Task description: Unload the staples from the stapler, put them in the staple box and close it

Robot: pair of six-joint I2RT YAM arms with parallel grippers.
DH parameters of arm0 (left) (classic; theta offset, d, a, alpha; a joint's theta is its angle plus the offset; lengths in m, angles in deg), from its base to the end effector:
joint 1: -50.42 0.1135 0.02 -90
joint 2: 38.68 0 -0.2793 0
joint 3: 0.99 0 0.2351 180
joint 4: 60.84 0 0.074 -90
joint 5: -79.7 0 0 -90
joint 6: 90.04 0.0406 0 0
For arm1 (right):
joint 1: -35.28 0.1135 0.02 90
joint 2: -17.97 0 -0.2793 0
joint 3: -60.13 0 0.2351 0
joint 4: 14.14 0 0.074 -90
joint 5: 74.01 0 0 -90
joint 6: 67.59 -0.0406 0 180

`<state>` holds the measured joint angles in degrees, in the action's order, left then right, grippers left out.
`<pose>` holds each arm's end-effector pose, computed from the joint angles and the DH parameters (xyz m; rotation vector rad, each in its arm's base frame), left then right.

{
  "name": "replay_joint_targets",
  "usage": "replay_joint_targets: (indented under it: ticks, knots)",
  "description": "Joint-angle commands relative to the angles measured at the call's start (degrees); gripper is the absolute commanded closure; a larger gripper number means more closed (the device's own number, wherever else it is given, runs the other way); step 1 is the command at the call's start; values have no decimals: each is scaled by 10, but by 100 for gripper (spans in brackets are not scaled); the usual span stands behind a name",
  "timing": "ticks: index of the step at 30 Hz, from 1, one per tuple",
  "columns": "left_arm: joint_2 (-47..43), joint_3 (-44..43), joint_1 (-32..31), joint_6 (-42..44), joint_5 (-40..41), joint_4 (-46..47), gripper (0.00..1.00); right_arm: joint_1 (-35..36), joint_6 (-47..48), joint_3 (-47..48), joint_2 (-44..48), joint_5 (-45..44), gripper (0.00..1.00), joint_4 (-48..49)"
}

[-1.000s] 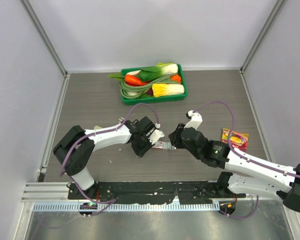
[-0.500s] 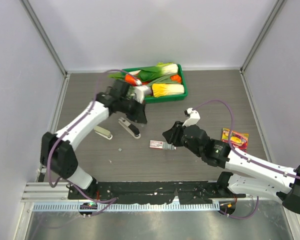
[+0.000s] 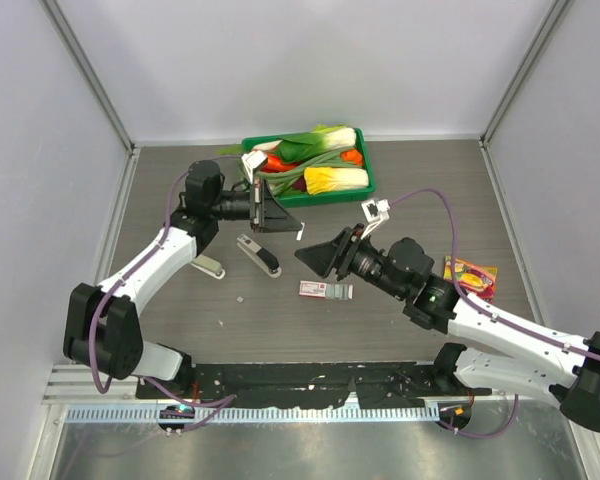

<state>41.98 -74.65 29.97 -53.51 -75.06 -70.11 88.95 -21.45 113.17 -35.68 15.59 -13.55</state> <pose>0.2642 -0.1377 0.3349 0.3339 2.1267 -1.8616 0.1212 0.1643 0.3359 -0.1423 1.7289 1.3001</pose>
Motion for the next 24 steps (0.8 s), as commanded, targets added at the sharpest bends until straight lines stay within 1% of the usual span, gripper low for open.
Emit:
replay_joint_targets:
  ticks: [1, 2, 3, 4, 12, 24]
  knots:
    - [-9, 14, 5, -261, -65, 326, 91, -13, -2, 29, -20, 62, 40, 82]
    - [-5, 17, 6, -281, -68, 350, 91, -15, -5, 30, -22, 70, 40, 85]
    - [-3, 19, 6, -320, -68, 394, 91, -19, -7, 29, -21, 73, 40, 91]
    - [-2, 24, 5, -335, -69, 413, 91, -21, -9, 29, -21, 73, 40, 93]
    - [0, 37, 5, -396, -78, 484, 91, -46, -43, 16, -13, 102, 40, 145]
    - [-9, 52, 3, -402, -78, 492, 90, -68, -56, 41, -38, 131, 41, 180]
